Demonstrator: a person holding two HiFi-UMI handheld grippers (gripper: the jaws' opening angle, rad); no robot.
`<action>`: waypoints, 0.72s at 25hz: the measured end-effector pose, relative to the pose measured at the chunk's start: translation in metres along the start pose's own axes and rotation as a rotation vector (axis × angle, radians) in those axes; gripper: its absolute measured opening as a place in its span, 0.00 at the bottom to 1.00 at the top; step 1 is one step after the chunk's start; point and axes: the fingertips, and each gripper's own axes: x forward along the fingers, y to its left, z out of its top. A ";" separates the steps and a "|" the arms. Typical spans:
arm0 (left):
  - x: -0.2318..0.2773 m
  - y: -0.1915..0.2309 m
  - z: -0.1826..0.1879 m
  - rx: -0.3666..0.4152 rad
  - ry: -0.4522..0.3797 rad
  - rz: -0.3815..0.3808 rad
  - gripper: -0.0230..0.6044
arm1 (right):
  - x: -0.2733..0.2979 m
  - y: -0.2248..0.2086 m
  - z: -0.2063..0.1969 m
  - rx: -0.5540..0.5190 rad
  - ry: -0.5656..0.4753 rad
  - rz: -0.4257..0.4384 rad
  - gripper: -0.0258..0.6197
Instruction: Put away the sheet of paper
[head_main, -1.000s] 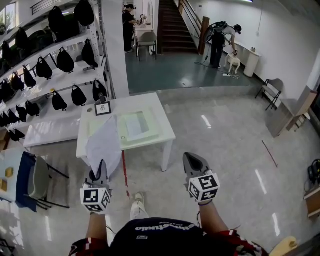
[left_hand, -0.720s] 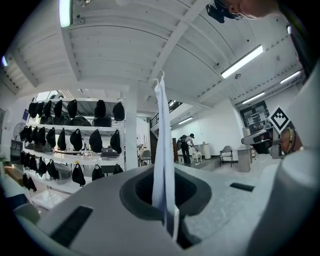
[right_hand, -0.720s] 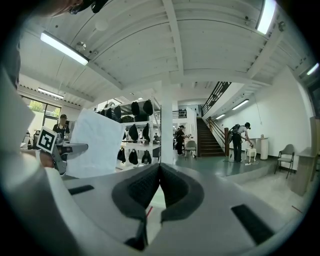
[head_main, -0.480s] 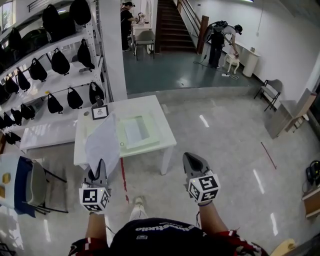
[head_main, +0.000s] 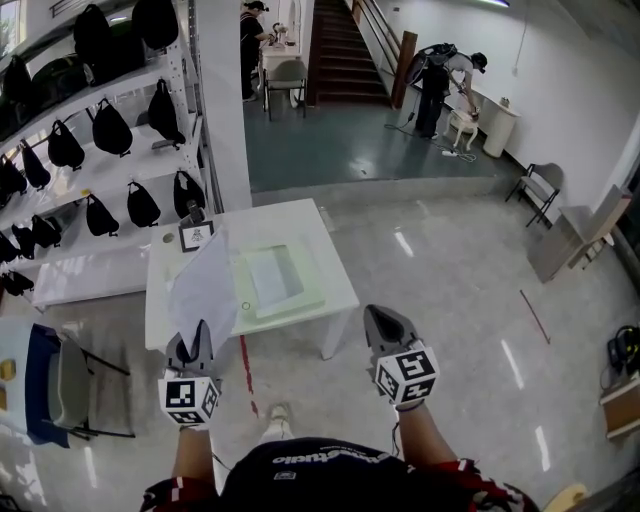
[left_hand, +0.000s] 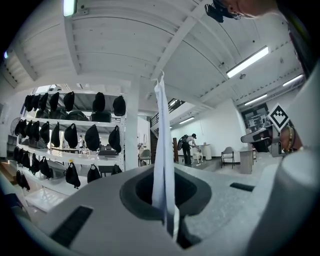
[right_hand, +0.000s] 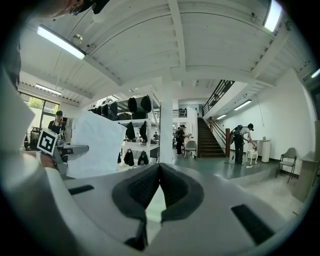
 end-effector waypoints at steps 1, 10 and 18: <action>0.005 0.005 0.000 0.004 0.001 0.001 0.05 | 0.007 0.000 0.001 -0.001 0.003 0.002 0.04; 0.055 0.043 -0.001 -0.011 0.003 -0.016 0.05 | 0.066 0.002 0.013 0.006 0.011 0.002 0.04; 0.101 0.068 0.000 0.001 0.004 -0.052 0.05 | 0.111 -0.001 0.025 0.018 -0.008 -0.016 0.04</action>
